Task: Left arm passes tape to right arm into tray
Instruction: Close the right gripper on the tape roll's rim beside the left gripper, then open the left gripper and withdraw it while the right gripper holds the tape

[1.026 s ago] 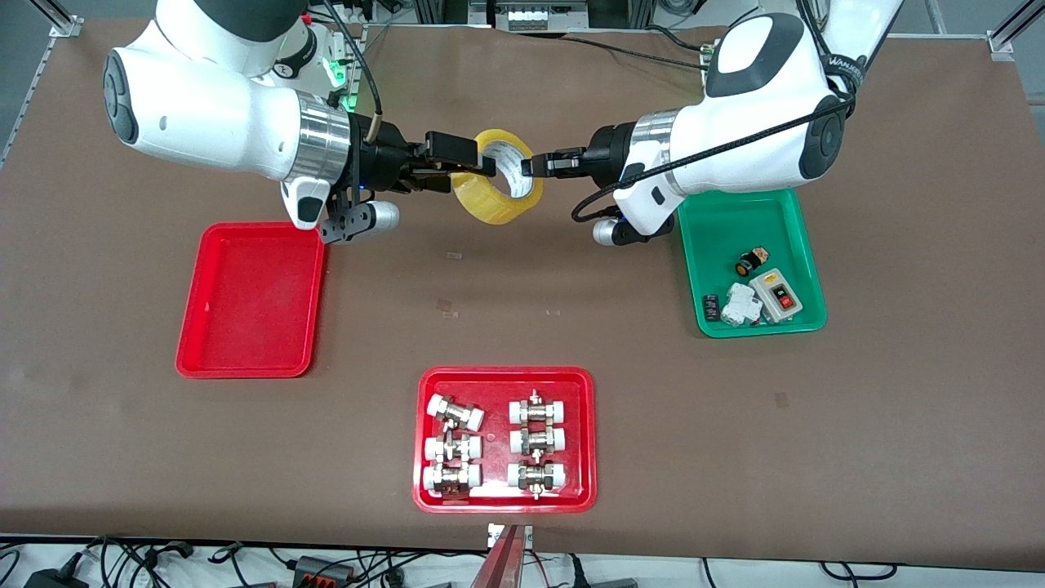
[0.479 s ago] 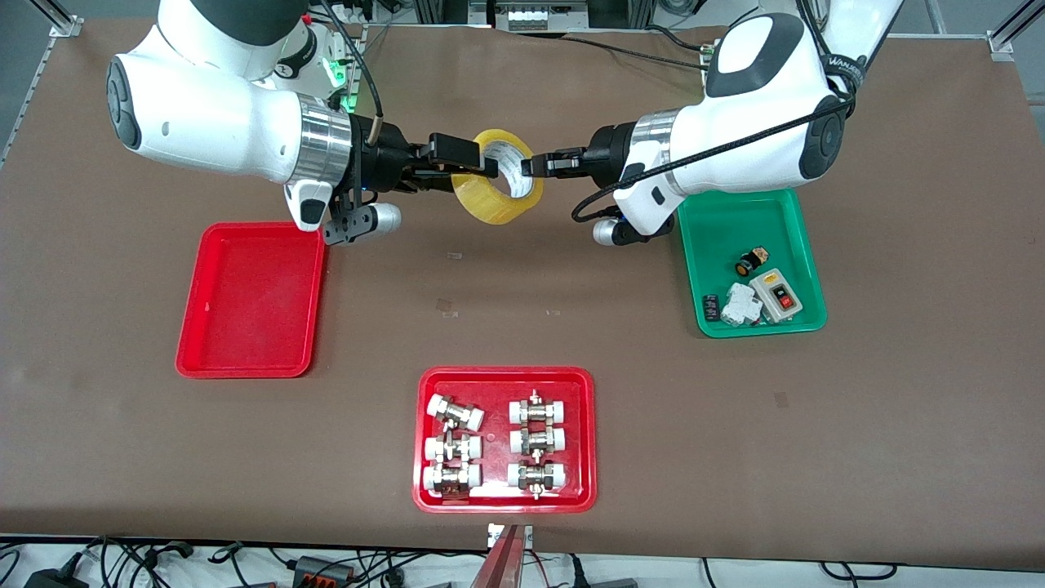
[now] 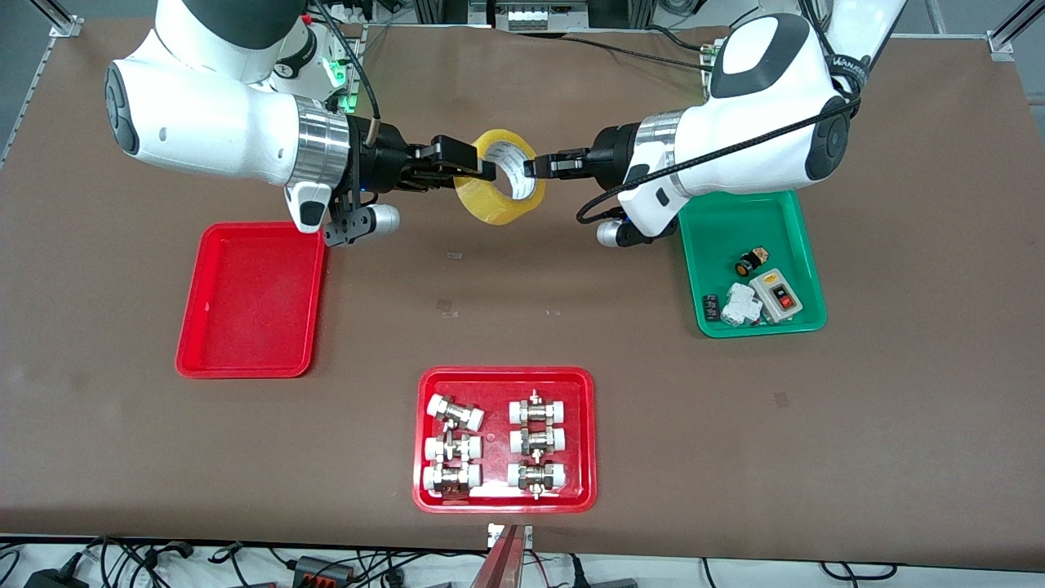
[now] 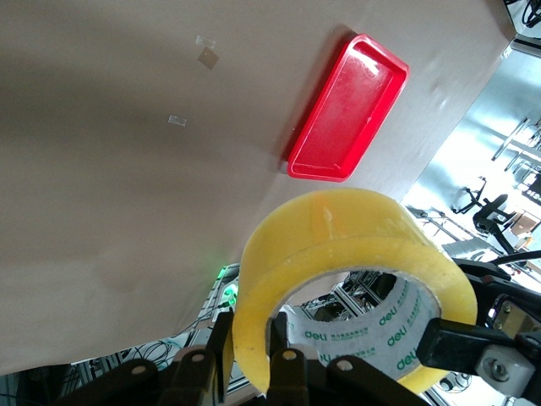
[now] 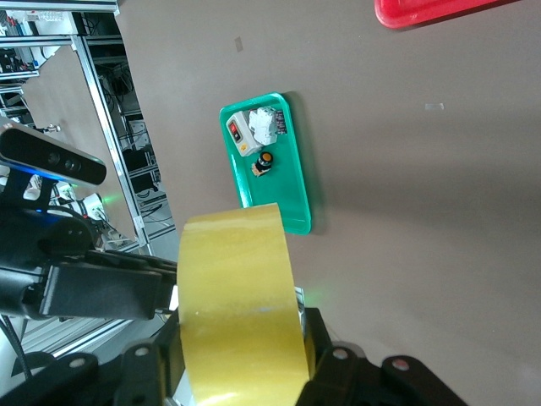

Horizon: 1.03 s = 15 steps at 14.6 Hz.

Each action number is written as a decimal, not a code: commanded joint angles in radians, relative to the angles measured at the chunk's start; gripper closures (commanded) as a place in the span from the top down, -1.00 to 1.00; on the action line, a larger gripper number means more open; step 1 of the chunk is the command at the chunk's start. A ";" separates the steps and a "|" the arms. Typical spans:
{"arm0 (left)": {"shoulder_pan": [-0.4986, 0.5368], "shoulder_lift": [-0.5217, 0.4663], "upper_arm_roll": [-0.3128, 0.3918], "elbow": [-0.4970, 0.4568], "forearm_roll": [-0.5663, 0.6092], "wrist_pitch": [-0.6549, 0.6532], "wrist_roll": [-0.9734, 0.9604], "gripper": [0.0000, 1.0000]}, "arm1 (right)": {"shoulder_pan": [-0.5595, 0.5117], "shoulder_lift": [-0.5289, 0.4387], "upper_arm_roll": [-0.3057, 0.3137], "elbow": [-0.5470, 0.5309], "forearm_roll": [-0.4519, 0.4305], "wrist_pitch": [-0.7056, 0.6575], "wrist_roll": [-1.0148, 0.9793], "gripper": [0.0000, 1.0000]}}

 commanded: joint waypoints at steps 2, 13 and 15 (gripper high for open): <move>0.006 0.008 -0.002 0.029 -0.017 -0.040 -0.011 0.74 | 0.001 0.007 0.003 0.019 0.025 -0.006 0.000 -0.23; 0.282 -0.065 0.002 0.083 0.117 -0.398 0.127 1.00 | -0.019 0.060 -0.011 -0.039 0.011 -0.009 -0.076 -0.23; 0.367 -0.070 -0.007 0.083 0.189 -0.478 0.269 1.00 | -0.100 0.105 -0.016 -0.058 0.010 -0.009 -0.099 -0.23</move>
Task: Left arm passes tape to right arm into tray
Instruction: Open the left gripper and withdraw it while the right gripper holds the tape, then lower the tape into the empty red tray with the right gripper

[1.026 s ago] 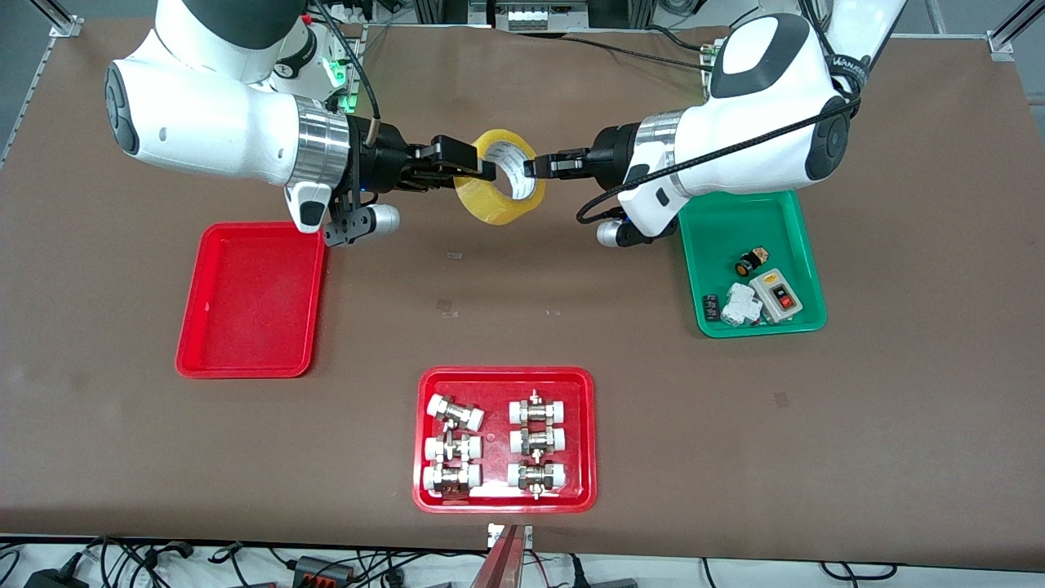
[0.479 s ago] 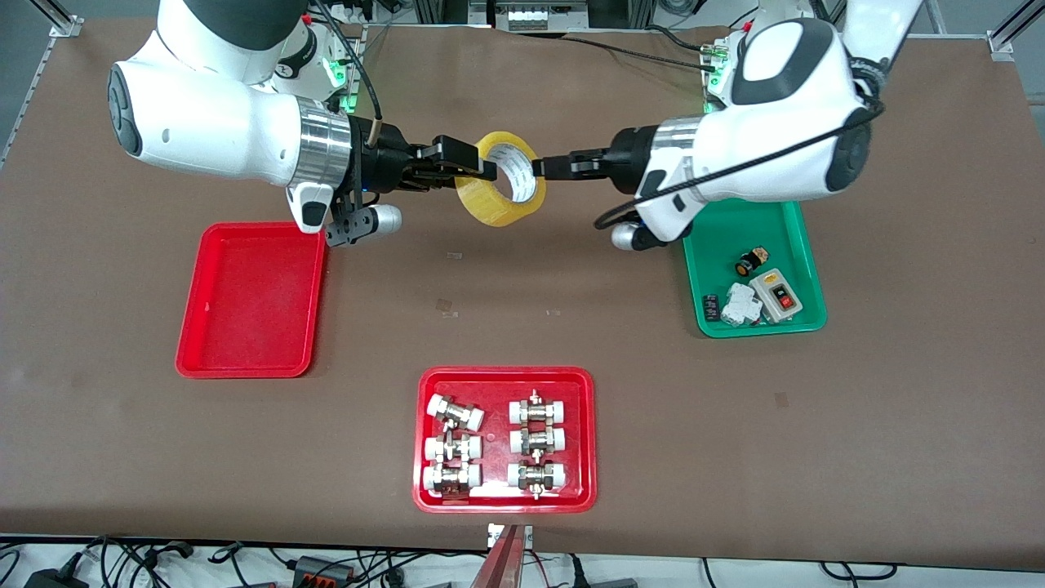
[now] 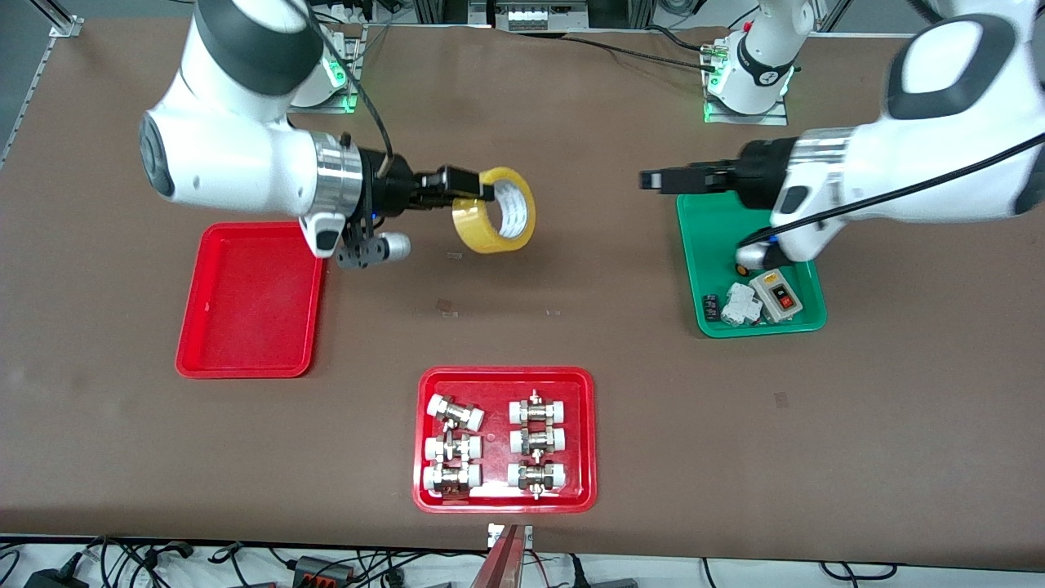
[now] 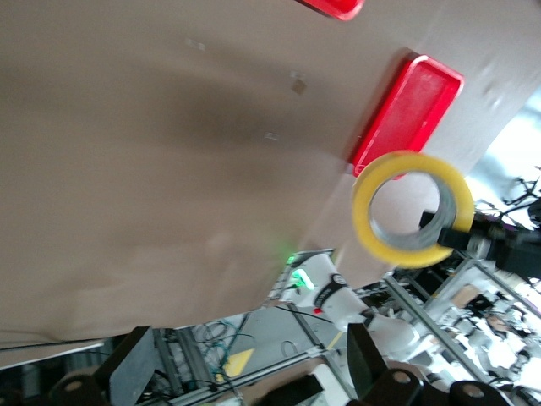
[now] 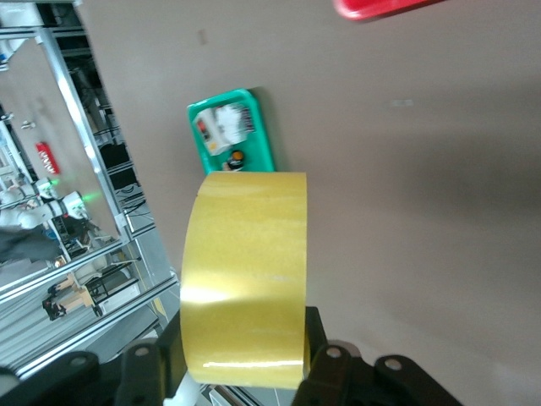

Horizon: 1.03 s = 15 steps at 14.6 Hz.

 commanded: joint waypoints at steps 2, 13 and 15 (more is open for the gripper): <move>0.137 -0.061 -0.009 -0.007 0.153 -0.121 0.296 1.00 | -0.196 0.091 0.001 -0.011 0.012 -0.066 -0.100 -0.23; -0.152 -0.168 0.423 -0.006 0.508 -0.150 0.726 1.00 | -0.684 0.312 -0.001 -0.010 -0.204 -0.255 -0.678 -0.22; -0.211 -0.177 0.492 -0.007 0.510 -0.147 0.732 1.00 | -0.716 0.362 0.001 -0.013 -0.206 -0.268 -0.738 -0.22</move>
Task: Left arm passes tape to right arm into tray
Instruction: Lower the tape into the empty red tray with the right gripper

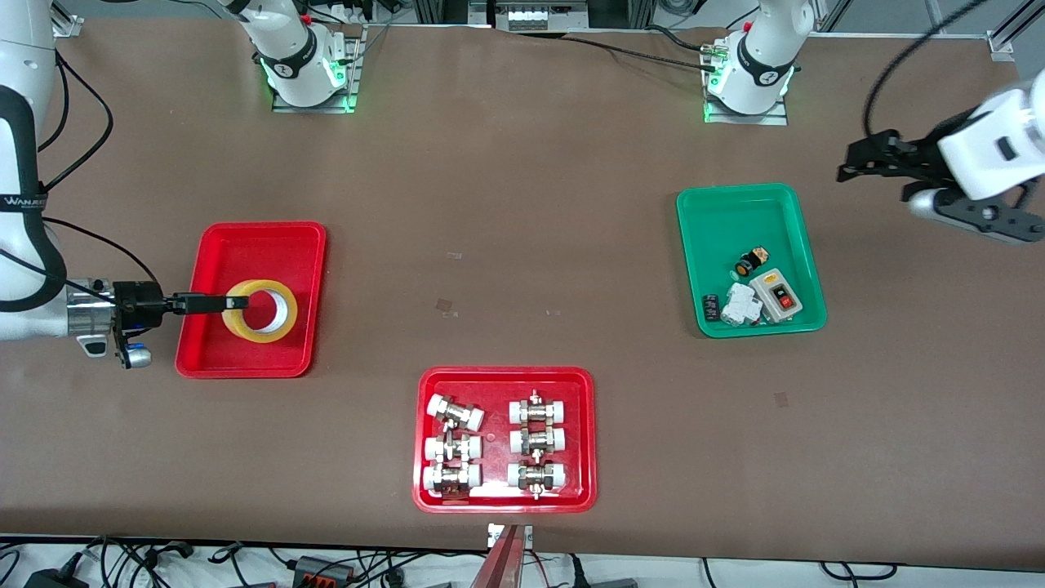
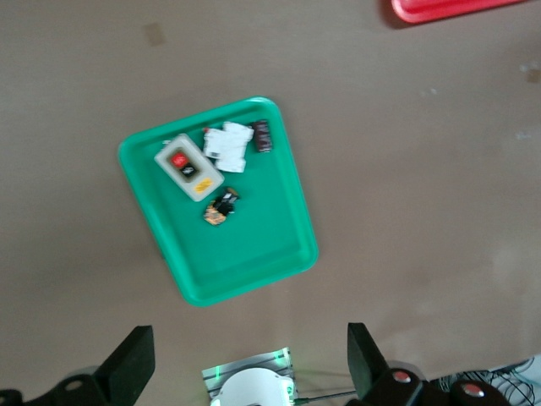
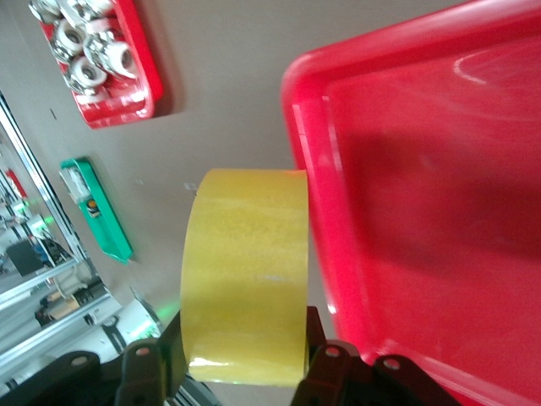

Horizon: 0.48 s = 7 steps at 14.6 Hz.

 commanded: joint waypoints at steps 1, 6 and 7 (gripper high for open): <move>-0.094 -0.037 0.100 -0.015 0.020 0.008 0.020 1.00 | -0.054 0.072 0.024 0.016 -0.008 -0.048 -0.081 -0.22; -0.150 -0.139 0.127 -0.115 0.083 0.088 -0.033 1.00 | -0.072 0.090 0.024 -0.010 -0.011 -0.045 -0.171 -0.20; -0.159 -0.187 0.124 -0.175 0.123 0.124 -0.033 1.00 | -0.078 0.092 0.023 -0.018 -0.013 -0.046 -0.193 -0.18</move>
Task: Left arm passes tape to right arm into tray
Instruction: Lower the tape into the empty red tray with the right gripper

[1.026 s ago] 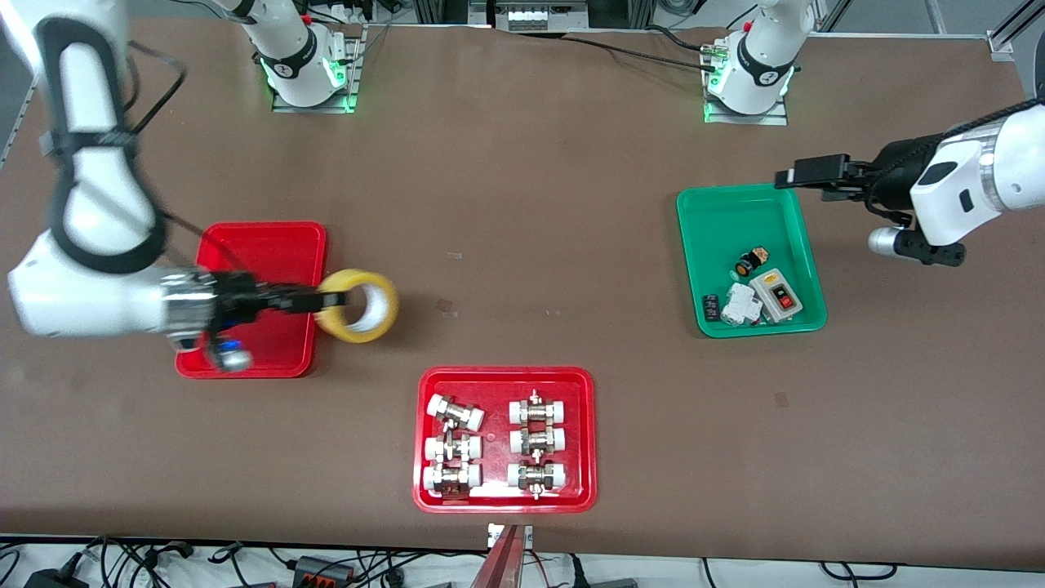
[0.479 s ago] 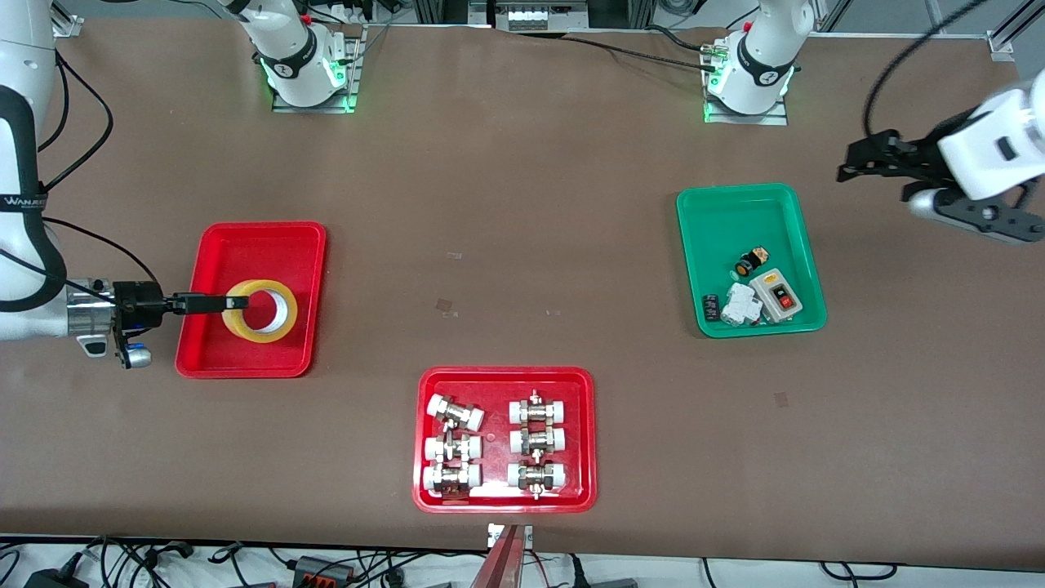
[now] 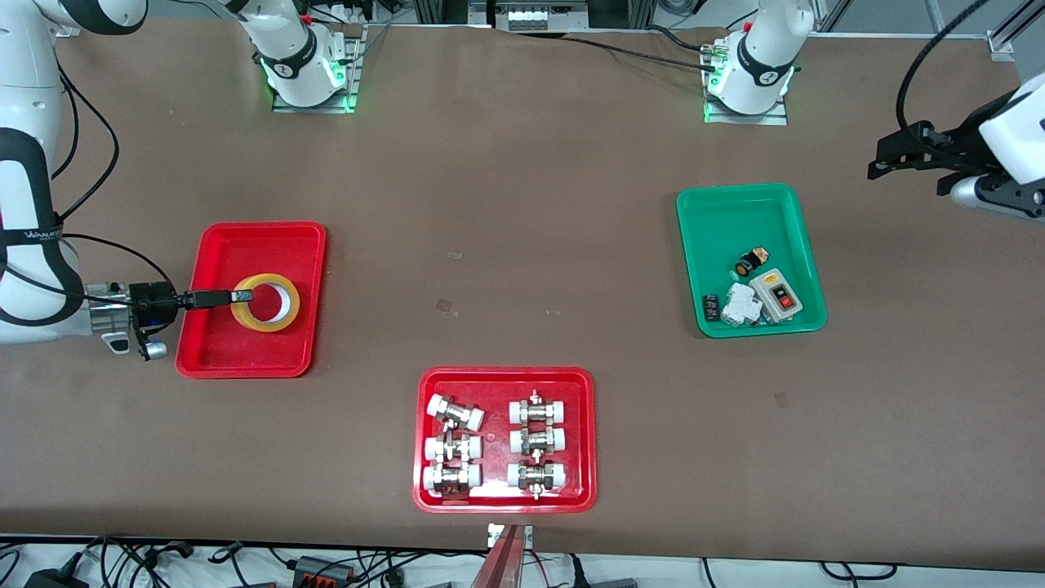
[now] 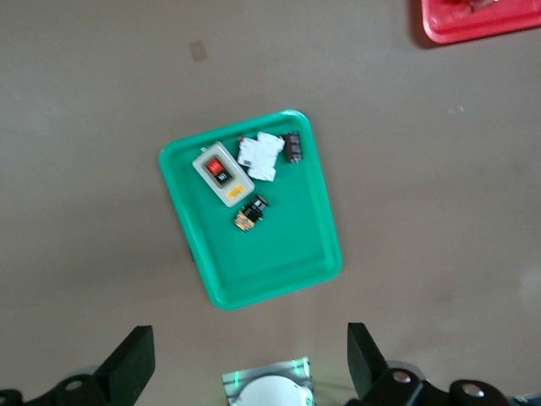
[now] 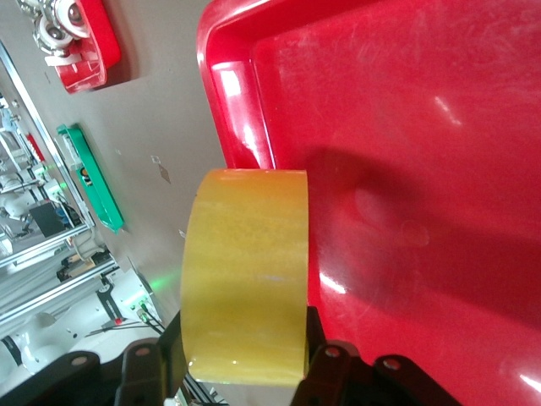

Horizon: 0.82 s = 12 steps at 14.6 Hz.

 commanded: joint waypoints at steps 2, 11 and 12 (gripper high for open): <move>-0.055 -0.185 0.009 -0.234 0.101 0.162 -0.014 1.00 | -0.042 -0.018 0.022 -0.044 -0.014 -0.026 -0.057 -0.15; -0.040 -0.135 0.021 -0.156 0.075 0.173 -0.137 1.00 | -0.018 -0.070 0.020 -0.069 -0.154 0.013 -0.065 1.00; -0.031 -0.130 0.029 -0.154 0.051 0.173 -0.161 1.00 | -0.013 -0.082 0.020 -0.069 -0.189 0.029 -0.063 1.00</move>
